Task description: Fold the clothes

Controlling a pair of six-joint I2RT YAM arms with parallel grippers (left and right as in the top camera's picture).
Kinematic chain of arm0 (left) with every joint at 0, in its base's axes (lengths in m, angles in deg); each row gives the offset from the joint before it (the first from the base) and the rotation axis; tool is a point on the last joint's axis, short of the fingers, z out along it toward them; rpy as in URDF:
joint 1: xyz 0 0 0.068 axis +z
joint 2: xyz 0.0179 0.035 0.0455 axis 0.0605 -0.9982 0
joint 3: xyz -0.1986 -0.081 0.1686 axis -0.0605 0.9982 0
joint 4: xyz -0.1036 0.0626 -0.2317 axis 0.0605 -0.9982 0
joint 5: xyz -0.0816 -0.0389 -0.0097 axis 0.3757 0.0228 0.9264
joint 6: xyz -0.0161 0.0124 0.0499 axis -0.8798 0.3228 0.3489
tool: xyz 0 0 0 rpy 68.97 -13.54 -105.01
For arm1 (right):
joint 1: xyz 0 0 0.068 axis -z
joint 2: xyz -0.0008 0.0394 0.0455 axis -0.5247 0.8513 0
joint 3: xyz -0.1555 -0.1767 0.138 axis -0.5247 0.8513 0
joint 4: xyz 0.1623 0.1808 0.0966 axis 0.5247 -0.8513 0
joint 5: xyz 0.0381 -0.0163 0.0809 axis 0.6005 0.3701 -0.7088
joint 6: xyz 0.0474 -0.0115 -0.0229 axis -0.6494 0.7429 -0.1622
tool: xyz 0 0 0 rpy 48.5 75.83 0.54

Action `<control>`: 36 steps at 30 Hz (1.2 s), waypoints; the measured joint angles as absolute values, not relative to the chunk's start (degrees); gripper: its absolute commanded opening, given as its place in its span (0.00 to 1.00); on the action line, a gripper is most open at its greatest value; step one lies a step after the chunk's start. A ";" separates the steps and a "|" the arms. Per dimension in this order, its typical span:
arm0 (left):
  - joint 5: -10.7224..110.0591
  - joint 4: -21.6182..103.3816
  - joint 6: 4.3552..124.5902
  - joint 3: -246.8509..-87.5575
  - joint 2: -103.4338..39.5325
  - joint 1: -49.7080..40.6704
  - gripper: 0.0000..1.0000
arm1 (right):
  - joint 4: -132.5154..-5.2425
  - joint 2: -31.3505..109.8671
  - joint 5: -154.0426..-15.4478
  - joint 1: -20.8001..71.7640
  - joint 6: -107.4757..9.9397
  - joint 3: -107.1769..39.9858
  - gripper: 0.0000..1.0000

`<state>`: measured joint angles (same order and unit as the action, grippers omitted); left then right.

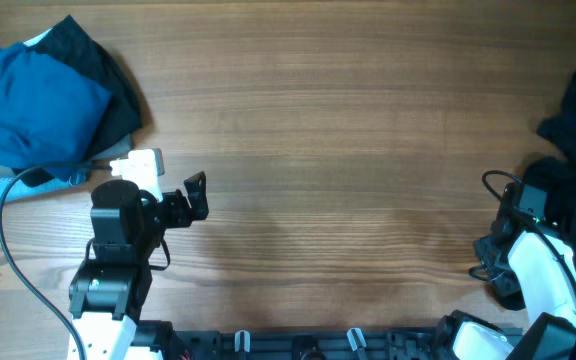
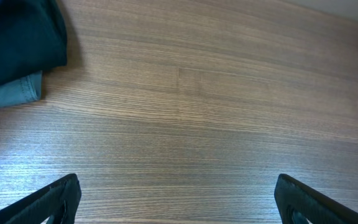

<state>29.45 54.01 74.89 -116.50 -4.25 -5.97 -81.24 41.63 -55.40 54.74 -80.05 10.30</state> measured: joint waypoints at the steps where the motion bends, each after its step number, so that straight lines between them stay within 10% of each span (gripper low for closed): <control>1: 29.45 54.01 74.89 -116.50 -4.25 -5.97 1.00 | -81.55 41.63 -55.49 54.74 -80.83 10.30 0.10; 11: 29.45 54.03 74.89 -116.50 -4.25 -5.97 1.00 | -81.04 41.63 -56.76 54.74 -84.50 10.44 0.04; 16: 29.45 56.83 74.89 -116.50 -4.29 -5.97 1.00 | -65.20 41.67 -80.67 54.06 -68.96 10.89 0.04; 25: 29.47 62.99 74.89 -116.54 -7.33 -5.97 1.00 | -43.43 41.83 -108.78 21.95 -58.67 9.45 0.05; 30: 31.42 66.97 74.84 -116.54 -12.12 -5.97 1.00 | -32.87 41.85 -104.45 8.03 -61.86 6.09 0.99; 36: 38.72 70.60 74.84 -116.54 -16.46 -5.97 1.00 | -38.97 41.85 -93.67 8.95 -62.36 4.64 0.99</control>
